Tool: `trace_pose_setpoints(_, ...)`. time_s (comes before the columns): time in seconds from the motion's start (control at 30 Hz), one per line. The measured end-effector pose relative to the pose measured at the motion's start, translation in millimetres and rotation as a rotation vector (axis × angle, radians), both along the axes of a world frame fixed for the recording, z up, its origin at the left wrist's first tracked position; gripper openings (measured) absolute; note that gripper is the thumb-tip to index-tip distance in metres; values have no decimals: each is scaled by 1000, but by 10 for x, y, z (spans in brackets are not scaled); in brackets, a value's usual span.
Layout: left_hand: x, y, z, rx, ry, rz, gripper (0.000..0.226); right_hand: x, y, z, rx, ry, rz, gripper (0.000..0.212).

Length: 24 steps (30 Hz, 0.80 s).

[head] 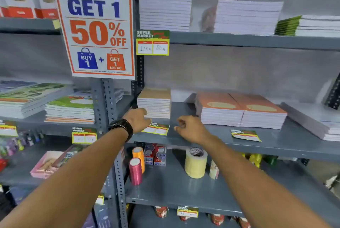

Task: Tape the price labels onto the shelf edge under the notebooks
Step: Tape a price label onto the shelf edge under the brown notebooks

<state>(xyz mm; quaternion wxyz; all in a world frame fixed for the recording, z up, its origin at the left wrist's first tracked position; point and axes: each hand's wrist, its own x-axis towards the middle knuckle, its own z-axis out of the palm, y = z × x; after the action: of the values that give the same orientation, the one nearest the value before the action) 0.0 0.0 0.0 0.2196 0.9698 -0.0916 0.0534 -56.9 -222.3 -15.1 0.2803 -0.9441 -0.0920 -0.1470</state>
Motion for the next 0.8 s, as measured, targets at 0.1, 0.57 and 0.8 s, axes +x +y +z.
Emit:
trace_pose_setpoints(0.1, 131, 20, -21, -19, 82, 9, 57, 146, 177, -29, -37, 83, -33, 24)
trace_pose_setpoints(0.57, 618, -77, -339, -140, 193, -35, 52, 603, 363, -244, 62, 233, -117, 35)
trace_pose_setpoints(0.8, 799, -3, -436, -479, 183, -69, 24, 756, 351, -265, 224, 280, -123, 49)
